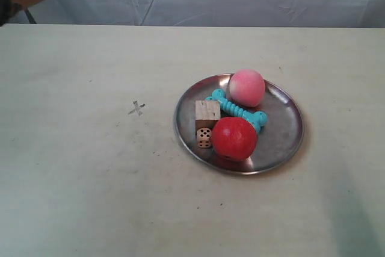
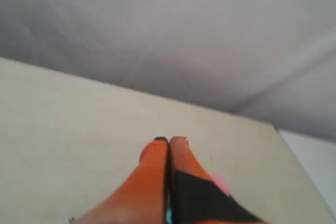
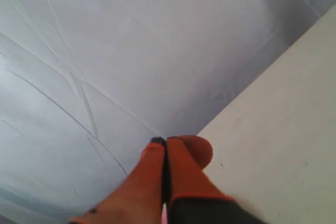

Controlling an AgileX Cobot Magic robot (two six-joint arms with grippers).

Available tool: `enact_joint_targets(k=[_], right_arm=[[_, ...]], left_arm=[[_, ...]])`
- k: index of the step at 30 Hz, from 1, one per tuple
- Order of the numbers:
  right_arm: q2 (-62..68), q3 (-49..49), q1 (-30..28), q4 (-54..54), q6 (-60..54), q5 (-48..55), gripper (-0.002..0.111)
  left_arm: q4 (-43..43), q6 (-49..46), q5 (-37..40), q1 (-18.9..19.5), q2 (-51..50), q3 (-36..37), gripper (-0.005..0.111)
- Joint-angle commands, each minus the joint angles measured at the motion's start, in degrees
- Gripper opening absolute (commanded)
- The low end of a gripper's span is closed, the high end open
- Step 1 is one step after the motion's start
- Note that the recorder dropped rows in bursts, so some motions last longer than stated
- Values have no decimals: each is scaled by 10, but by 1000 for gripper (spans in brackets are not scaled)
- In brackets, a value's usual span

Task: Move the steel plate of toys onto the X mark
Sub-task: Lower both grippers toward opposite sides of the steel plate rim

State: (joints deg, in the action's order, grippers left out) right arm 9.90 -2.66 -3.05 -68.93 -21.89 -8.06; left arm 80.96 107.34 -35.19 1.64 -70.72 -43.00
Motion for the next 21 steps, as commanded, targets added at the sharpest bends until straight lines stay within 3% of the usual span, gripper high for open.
enact_joint_targets(k=[1,6,8,10,11,13,14,17,19,21], right_arm=[[165,-87,-3,52,-56,24,-1],[493,-326,-3,85,-160,125,-1],[643,-449,-3,147,-159,242,-1],[741,-527,-3,166,-156,306,-1],[780,-555,-3,172,-156,321,-1],[833,-584,-3,174,-156,335,-1],[851,-588,-3,176,-156,341,-1],[872,-588,-3,186,-154,365,-1],[875,-588,-3,186,-153,373,-1],[876,-588,-3,206,-109,374,-1]], left_arm=[[137,118,-106,-1,-192,-138,0],[190,118,-105,-29,-286,-227,0],[190,62,-69,-51,-307,-243,0],[190,8,16,-68,-309,-260,0],[175,-58,42,-72,-309,-272,0],[141,-386,93,-74,-309,-309,0],[121,-502,152,-74,-309,-323,0],[-88,-454,444,-74,-309,-338,0],[-213,-478,562,-74,-309,-338,0],[-355,-594,627,-75,-309,-338,0]])
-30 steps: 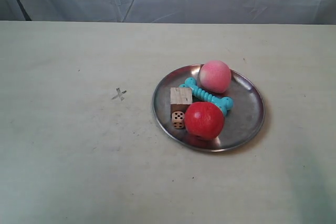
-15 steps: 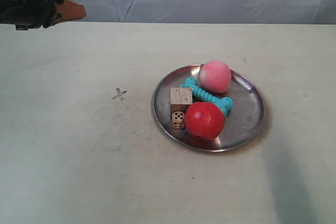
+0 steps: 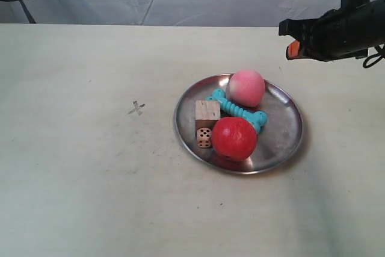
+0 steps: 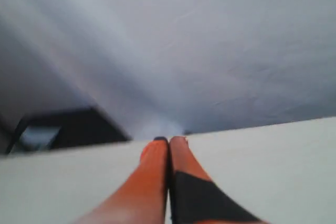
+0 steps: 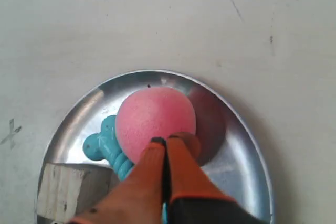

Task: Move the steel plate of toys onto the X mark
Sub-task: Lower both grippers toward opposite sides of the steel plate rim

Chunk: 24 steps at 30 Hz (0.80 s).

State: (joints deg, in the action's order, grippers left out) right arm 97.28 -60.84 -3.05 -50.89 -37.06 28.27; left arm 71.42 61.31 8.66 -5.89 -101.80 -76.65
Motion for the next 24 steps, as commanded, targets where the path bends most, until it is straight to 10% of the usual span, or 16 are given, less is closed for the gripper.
enact_joint_targets(k=[1,4,8,24], right_arm=[[3,-6,-3,46,66,11,-1],[3,-6,-3,154,168,6,-1],[3,-6,-3,322,307,63,-1],[21,-5,-3,397,342,175,-1]], left_arm=[[-362,-234,210,-1,1,-1,0],[-687,-558,281,-5,-6,-1,0],[-944,-765,411,-6,-35,-1,0],[-1197,-892,430,-7,-128,-1,11]])
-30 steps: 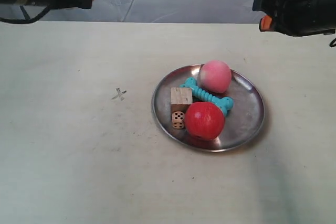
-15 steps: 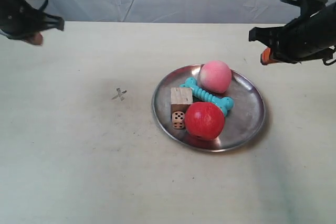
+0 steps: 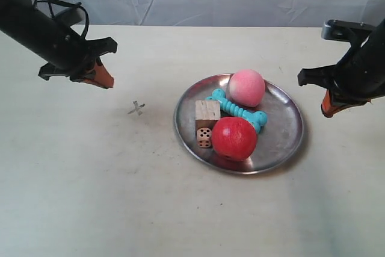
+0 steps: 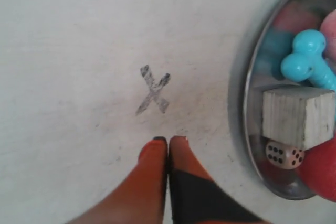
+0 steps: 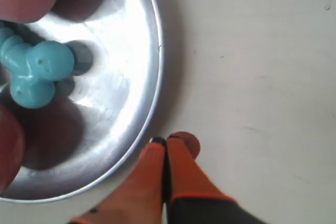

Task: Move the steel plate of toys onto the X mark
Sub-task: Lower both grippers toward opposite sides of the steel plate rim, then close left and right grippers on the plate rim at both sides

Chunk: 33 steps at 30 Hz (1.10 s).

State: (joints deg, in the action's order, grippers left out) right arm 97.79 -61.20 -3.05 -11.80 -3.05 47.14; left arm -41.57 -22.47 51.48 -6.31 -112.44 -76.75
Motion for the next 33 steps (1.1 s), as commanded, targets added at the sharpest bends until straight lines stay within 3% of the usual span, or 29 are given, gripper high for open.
enact_joint_targets(k=[1,4,8,11,23,33], right_arm=[[24,-1,-3,5,2,-16,-1],[49,-1,-3,5,-11,-23,6],[72,-1,-3,-6,-39,-30,35],[75,-1,-3,-6,-39,-47,56],[113,-1,-16,-50,-39,-90,54],[138,-1,-25,-82,-68,-109,54]], left_arm=[[-75,-62,8,-6,-29,0,17],[-83,-72,17,-18,-44,0,34],[-88,-92,18,-41,-59,0,49],[-88,-97,12,-59,-66,0,51],[-80,-95,-54,-114,-89,-16,51],[-94,-90,-53,-116,-126,-27,51]])
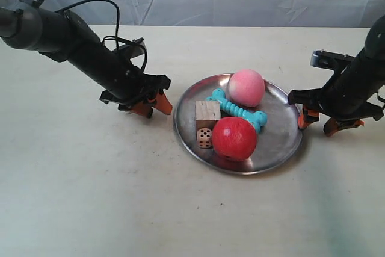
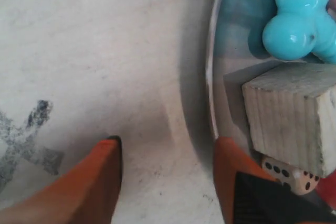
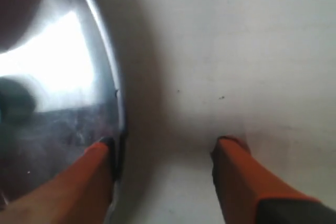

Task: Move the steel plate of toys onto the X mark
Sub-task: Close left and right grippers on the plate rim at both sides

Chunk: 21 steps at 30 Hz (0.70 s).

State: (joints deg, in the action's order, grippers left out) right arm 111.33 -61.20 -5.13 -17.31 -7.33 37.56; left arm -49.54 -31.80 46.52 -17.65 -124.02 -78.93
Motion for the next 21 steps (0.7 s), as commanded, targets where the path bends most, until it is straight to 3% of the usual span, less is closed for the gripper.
enact_joint_targets(k=[1,21], right_arm=[[3,-1,-4,-41,-38,-14,54],[85,-1,-4,-208,-175,-20,54]], left_arm=[[-19,3,-5,-3,-13,-5,51],[-37,-3,-30,-35,-46,-5,51]])
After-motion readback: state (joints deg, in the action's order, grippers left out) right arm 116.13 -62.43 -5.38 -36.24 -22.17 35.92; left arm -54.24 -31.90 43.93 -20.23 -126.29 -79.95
